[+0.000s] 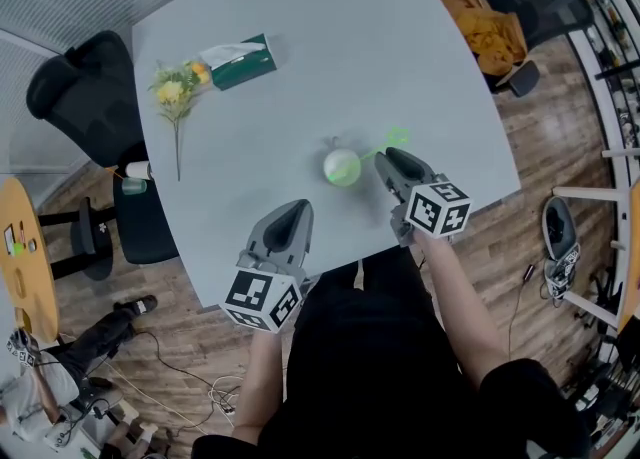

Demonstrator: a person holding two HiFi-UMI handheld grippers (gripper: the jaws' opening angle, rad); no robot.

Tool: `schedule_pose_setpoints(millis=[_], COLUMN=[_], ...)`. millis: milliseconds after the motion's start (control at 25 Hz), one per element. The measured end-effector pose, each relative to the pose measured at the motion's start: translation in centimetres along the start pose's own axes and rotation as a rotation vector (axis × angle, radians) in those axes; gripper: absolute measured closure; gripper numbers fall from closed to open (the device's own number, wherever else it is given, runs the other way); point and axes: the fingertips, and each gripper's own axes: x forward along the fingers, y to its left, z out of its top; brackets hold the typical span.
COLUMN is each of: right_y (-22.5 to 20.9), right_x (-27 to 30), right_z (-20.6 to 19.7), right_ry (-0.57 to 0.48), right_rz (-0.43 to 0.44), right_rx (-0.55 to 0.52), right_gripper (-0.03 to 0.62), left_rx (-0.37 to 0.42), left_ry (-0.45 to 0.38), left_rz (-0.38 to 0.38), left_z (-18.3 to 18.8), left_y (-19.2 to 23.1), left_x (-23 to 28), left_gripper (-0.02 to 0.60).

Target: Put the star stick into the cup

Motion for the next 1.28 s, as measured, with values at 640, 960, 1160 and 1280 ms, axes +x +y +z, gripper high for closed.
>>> schedule_pose_setpoints(millis=[640, 960, 1160, 1280], right_y=[1.4, 3.1, 4.6, 5.4], right_x=[-6.1, -11.7, -16.2, -18.9], right_z=[1.1, 1.5, 0.9, 0.9], right_ry=[-0.039, -0.081, -0.101, -0.118], right_rz=[0.058, 0.122, 0.169, 0.196], right_rx=[-0.071, -0.149, -0.208, -0.241], right_gripper=[0.486, 0.510, 0.525, 0.533], left_rx=[0.008, 0.024, 0.025, 0.027], left_ry=[-0.014, -0.034, -0.063, -0.086], left_rz=[0.016, 0.033, 0.068, 0.093], left_z=[-0.9, -2.4, -3.4, -3.9], left_y=[-4.9, -11.1, -14.5, -16.6], left_x=[0.5, -0.2, -1.5, -2.4], left_gripper=[0.583, 0.583, 0.583, 0.583])
